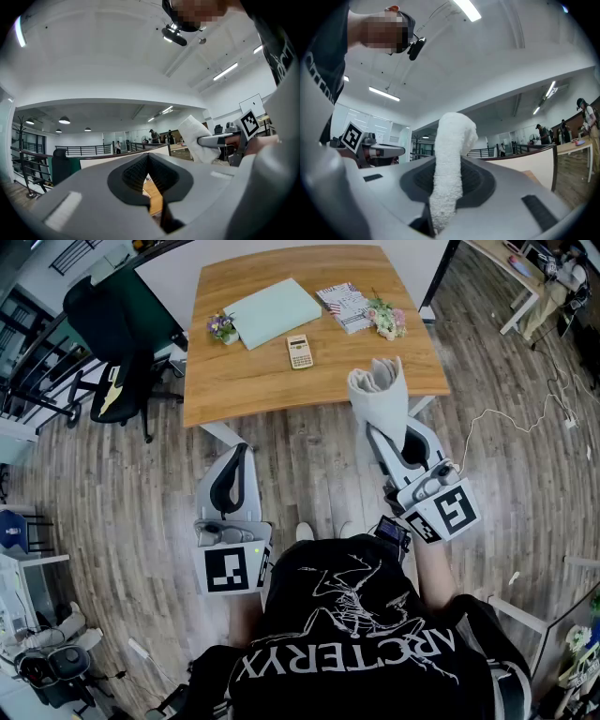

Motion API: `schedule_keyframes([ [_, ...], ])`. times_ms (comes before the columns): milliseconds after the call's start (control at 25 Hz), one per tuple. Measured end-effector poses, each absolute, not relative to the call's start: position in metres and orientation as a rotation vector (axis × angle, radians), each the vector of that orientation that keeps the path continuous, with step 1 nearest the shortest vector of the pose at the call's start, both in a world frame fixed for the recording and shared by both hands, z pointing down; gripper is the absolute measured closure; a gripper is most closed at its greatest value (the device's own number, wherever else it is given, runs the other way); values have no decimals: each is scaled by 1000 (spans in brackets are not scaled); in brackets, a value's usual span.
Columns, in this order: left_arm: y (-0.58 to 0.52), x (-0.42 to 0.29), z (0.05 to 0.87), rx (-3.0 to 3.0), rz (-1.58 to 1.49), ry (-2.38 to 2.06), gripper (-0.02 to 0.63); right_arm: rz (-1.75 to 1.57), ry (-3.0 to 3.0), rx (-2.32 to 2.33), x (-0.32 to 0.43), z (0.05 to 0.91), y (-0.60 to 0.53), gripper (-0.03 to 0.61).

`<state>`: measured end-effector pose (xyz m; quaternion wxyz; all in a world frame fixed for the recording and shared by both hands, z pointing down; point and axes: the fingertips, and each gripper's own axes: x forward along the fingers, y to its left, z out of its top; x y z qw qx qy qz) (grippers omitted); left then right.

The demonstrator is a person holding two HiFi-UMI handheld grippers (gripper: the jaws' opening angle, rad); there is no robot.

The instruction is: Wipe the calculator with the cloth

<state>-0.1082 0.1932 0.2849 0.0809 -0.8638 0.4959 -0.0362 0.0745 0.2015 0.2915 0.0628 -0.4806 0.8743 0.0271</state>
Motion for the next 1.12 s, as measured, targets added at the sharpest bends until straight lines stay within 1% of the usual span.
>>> schedule_keyframes([
  [560, 186, -94, 292, -2580, -121, 1524, 604, 68, 2603, -1438, 100, 292, 196, 486],
  [880, 188, -61, 305, -2589, -131, 1553, 604, 80, 2645, -1377, 123, 295, 196, 486],
  [1120, 168, -44, 311, -2590, -141, 1574, 604, 56, 2660, -1365, 142, 302, 173, 486],
])
